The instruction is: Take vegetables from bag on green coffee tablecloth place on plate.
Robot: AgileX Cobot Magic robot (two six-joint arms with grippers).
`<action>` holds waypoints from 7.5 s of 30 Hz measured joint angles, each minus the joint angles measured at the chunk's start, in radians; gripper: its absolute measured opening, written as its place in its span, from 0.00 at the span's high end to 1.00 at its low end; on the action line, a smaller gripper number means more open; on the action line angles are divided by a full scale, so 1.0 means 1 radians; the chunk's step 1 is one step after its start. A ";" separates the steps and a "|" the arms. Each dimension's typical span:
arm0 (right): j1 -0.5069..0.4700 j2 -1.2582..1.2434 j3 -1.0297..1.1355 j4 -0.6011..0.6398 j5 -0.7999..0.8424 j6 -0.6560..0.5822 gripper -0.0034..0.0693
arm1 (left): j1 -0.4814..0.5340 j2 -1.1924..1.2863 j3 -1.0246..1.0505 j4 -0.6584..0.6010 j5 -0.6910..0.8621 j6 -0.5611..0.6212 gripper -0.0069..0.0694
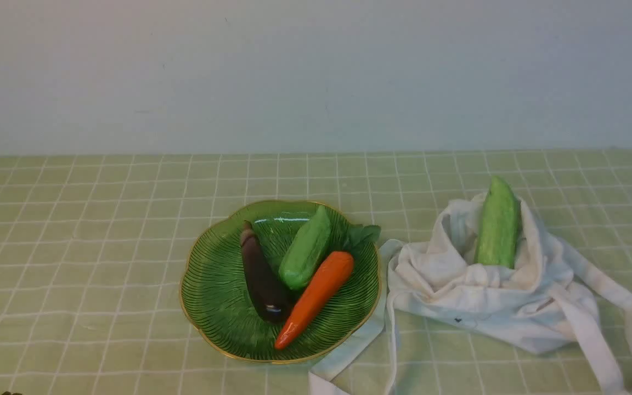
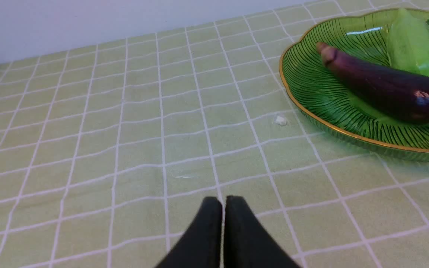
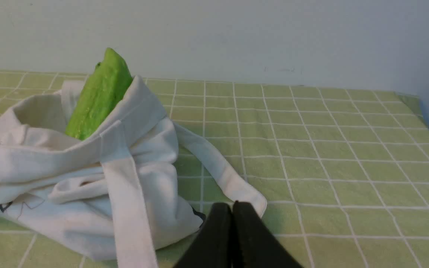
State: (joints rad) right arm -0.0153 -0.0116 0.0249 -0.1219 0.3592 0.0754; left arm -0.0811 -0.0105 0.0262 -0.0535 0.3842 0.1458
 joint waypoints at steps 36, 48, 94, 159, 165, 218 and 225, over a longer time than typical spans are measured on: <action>0.000 0.000 0.004 0.056 -0.060 0.049 0.97 | 0.000 0.000 0.000 0.000 0.000 0.000 0.92; 0.000 0.000 0.004 0.446 -0.366 0.286 0.97 | 0.000 0.000 0.000 0.000 0.000 0.000 0.92; 0.157 1.579 -1.239 0.470 0.440 -0.272 0.68 | 0.000 0.000 0.000 0.000 0.000 0.000 0.92; 0.666 1.688 -1.244 0.907 0.197 -0.689 0.40 | 0.000 0.000 0.000 0.000 0.000 0.000 0.92; 0.764 1.863 -1.276 0.911 0.061 -0.738 0.40 | 0.000 0.000 0.000 0.000 0.000 0.000 0.92; 0.599 0.694 -0.994 -0.175 0.289 0.325 0.97 | 0.000 0.000 0.000 0.000 0.000 0.000 0.92; 0.599 0.280 -0.691 -0.203 0.176 0.355 0.97 | 0.000 0.000 0.000 0.000 0.000 0.000 0.92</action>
State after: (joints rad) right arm 0.5835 0.2684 -0.6657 -0.3250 0.5355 0.4305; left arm -0.0811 -0.0105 0.0262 -0.0535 0.3842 0.1458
